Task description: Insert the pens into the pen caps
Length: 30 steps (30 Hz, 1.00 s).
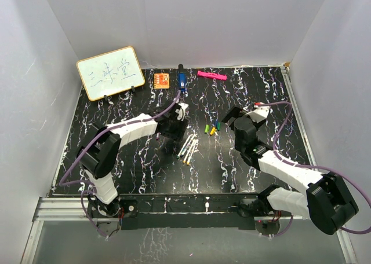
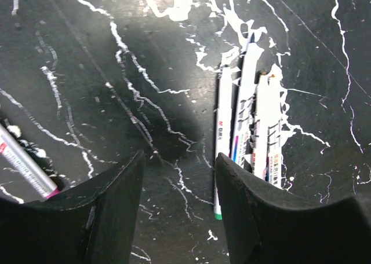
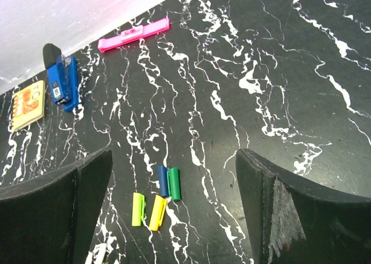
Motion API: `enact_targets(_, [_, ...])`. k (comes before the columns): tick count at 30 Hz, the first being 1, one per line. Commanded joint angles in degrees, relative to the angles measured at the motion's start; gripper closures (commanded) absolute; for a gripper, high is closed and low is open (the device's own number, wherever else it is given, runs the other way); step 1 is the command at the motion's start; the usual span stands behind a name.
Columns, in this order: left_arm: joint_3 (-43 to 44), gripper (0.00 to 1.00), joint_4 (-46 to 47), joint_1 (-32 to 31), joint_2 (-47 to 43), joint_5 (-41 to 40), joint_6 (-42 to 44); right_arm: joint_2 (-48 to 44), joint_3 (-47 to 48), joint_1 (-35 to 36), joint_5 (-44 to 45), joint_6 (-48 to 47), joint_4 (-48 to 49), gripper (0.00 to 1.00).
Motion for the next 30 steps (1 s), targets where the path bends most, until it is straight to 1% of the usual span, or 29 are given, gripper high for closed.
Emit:
enact_targets(1, [3.3, 0.49, -3.4, -2.6, 1.2, -2.6, 1.3, -1.4, -0.7, -0.2, 1.9, 1.8, 0.2, 0.15])
enact_targets(7, [3.7, 0.49, -3.1, -3.6, 2.1, -2.4, 1.3, -1.3, -0.9, -0.2, 1.0, 2.2, 0.1, 0.17])
enact_targets(17, [3.8, 0.49, -4.1, -4.9, 4.3, -5.0, 1.1, -0.9, -0.9, -0.3, 0.5, 3.0, 0.1, 0.17])
enact_targets(28, [3.8, 0.48, -3.7, -5.8, 4.9, -5.2, 1.0, -0.4, -0.9, -0.3, -0.1, 3.4, 0.1, 0.19])
enact_targets(30, [3.8, 0.5, -4.2, -5.9, 5.0, -5.7, 1.0, -0.4, -0.9, -0.3, -0.1, 3.4, 0.1, 0.19])
